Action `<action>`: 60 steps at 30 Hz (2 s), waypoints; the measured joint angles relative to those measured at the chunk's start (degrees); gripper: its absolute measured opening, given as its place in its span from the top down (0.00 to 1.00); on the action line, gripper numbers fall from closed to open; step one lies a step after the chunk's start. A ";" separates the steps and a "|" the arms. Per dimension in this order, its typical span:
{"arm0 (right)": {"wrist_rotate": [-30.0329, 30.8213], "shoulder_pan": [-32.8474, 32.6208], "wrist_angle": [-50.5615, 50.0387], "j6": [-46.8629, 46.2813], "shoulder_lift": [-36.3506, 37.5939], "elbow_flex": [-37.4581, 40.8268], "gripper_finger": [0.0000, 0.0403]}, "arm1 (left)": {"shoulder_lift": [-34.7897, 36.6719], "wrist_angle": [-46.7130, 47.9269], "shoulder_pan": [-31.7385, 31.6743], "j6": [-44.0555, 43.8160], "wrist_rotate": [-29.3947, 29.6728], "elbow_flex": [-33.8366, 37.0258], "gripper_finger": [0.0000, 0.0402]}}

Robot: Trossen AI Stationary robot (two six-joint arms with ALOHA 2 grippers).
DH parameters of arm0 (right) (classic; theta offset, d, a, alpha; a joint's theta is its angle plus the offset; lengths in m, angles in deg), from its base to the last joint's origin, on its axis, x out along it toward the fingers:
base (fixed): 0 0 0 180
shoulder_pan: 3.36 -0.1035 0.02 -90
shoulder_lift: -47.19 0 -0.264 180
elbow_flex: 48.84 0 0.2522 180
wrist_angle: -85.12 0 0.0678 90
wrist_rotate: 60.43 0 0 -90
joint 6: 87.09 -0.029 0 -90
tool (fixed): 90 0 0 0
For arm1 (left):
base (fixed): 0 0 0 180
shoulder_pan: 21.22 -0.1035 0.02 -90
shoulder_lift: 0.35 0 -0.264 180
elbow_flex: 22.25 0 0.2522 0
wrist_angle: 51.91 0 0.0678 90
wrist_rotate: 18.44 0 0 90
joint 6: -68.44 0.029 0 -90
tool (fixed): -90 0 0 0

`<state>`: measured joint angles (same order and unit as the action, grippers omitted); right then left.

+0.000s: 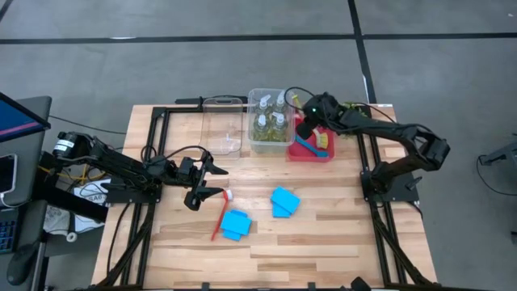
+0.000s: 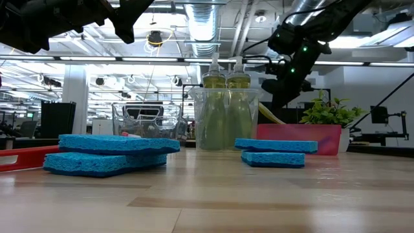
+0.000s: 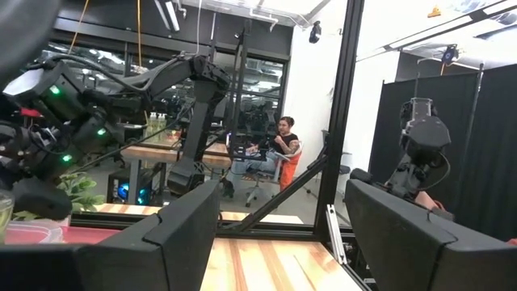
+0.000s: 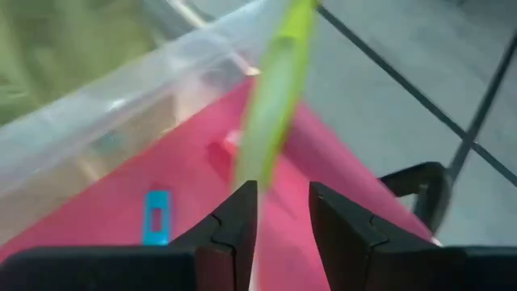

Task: Pick & Place Kitchen Sink Supplies
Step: Put the green dish brush into the pink bin

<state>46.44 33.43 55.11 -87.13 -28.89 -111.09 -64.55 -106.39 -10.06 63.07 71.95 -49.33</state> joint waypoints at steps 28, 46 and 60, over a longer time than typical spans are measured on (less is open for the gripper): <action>8.57 0.42 3.87 -3.02 -1.97 0.00 0.74 | 0.00 0.01 0.01 0.00 0.01 0.00 0.33; 8.43 0.42 4.67 -3.55 -2.01 0.00 0.74 | 0.00 0.02 0.00 0.00 0.00 0.00 0.33; -4.88 0.69 2.75 -3.92 -1.99 0.00 0.74 | 0.00 0.00 0.02 0.00 0.00 0.00 0.33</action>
<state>41.56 34.12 57.85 -91.04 -30.88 -111.09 -64.55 -106.39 -10.04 63.07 71.94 -49.33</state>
